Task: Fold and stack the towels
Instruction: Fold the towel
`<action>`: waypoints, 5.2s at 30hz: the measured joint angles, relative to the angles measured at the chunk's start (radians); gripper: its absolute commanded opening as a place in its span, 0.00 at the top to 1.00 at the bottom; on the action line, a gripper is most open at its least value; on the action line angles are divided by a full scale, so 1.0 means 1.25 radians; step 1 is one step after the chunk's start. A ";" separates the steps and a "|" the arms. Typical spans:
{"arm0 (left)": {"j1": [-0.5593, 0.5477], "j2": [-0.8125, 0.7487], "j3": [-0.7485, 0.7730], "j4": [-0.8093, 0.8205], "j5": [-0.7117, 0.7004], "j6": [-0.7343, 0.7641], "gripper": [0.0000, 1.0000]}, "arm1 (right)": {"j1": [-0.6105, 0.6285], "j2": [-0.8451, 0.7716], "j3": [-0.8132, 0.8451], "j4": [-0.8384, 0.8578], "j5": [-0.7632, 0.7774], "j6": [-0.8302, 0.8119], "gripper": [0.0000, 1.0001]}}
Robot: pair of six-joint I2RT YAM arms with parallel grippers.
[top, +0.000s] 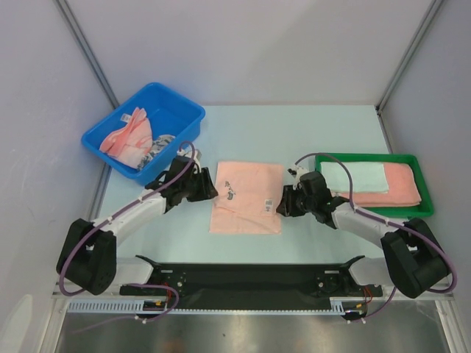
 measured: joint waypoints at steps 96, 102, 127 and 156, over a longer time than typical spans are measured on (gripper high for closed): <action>-0.050 0.170 0.030 0.023 -0.061 0.109 0.68 | -0.138 0.299 0.256 0.123 -0.020 0.513 1.00; -0.059 0.175 0.035 0.020 -0.026 0.117 0.65 | -0.139 0.299 0.256 0.125 -0.023 0.513 1.00; -0.068 0.155 0.199 -0.197 -0.051 0.195 1.00 | -0.150 0.178 0.259 0.007 -0.052 0.412 1.00; -0.197 0.142 0.096 -0.345 -0.002 0.225 0.98 | -0.053 -0.168 -0.100 -0.076 -0.067 0.362 1.00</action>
